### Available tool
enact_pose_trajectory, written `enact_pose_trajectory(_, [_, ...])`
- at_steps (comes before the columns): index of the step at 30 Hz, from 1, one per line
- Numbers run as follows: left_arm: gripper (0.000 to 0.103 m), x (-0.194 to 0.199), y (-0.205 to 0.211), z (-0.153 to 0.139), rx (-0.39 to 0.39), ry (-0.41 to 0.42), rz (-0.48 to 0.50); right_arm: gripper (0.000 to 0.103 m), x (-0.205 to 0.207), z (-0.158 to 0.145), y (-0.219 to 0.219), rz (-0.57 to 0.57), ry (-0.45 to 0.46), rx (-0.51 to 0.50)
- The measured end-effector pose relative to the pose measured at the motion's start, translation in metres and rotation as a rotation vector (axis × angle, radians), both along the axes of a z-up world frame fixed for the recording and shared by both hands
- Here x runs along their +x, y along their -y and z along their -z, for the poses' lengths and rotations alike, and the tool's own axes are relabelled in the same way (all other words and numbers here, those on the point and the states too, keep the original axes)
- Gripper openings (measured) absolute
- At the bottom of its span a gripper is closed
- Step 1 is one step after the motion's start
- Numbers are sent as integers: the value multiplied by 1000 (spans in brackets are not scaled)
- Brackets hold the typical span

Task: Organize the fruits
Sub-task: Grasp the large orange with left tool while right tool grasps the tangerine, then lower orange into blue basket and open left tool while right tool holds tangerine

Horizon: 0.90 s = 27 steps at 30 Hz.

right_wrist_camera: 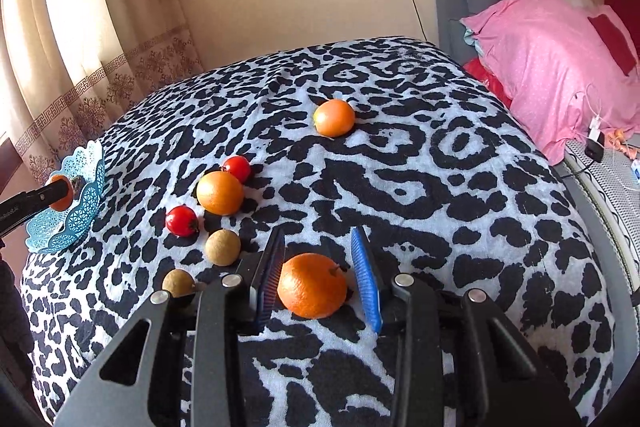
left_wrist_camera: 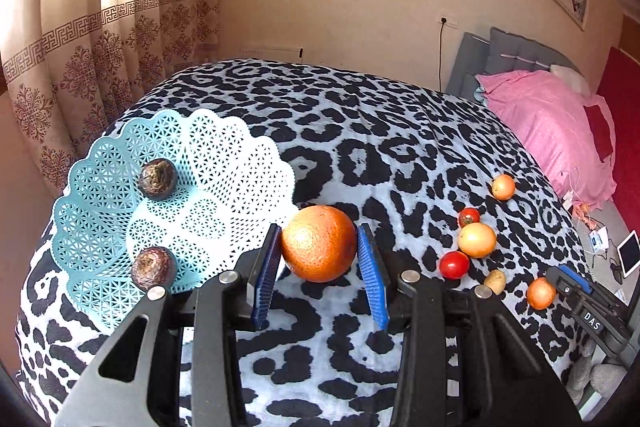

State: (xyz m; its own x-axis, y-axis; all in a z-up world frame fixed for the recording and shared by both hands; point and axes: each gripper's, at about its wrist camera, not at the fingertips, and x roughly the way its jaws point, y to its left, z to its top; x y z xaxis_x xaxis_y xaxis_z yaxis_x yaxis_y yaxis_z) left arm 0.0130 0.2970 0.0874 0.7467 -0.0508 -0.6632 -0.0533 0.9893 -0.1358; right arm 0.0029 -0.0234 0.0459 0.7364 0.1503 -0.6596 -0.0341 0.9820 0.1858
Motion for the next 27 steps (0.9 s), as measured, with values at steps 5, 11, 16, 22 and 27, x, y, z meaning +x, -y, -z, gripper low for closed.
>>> enact_pose_trajectory(5, [39, -3, -34, -3, -12, 14, -63, 32, 1, 0, -7, 0, -14, -34])
enact_pose_trajectory(11, [40, -9, -73, -4, 0, 29, -133, 33, -2, 9, -10, 18, -47, -57])
enact_pose_trajectory(16, [39, -10, -104, -2, -3, 33, -191, 33, -3, 8, -15, 18, -56, -74])
enact_pose_trajectory(22, [40, -8, -129, 1, 4, 32, -238, 43, -7, 8, -21, 14, -66, -48])
enact_pose_trajectory(27, [69, -10, -140, 1, -11, 42, -267, 47, -11, 8, -30, -3, -73, -61])
